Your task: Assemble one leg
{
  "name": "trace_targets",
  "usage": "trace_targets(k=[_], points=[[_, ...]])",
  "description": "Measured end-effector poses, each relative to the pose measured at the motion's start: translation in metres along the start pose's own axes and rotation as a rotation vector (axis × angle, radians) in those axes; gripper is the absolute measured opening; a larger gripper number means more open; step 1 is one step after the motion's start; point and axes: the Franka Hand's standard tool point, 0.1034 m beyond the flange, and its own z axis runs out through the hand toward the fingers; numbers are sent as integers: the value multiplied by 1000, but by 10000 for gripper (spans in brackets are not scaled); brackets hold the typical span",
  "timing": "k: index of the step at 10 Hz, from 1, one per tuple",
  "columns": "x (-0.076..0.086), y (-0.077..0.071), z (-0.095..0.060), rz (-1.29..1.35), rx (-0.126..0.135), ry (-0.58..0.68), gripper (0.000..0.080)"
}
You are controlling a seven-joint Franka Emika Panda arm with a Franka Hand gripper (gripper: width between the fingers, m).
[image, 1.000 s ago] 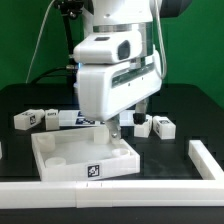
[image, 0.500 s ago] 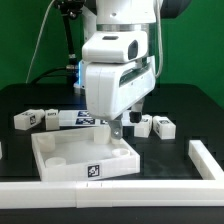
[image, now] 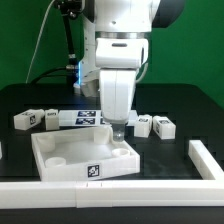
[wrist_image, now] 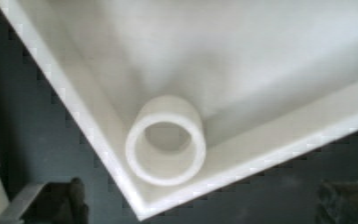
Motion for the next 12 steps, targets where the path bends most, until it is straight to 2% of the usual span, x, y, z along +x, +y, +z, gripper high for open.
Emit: trace_targets(k=[1,2,3,7,8,9,10,11,12], points=[[-6,-1,1,-97,8,-20,650],[-12,-6,2,-131,42,-44,650],[-21,-4,-3,-143,48,-53,650],[-19,-5,-1,-138,48,-50,650],[-22,-9,3,-236,29,-39,650],[-34,-26,9,-333,34,-30,650],[-48,-39,13,-423,47,-24,650],[-56,-43,16,-466,61,-22,650],[-57,-46,18,-468,75,-22,650]])
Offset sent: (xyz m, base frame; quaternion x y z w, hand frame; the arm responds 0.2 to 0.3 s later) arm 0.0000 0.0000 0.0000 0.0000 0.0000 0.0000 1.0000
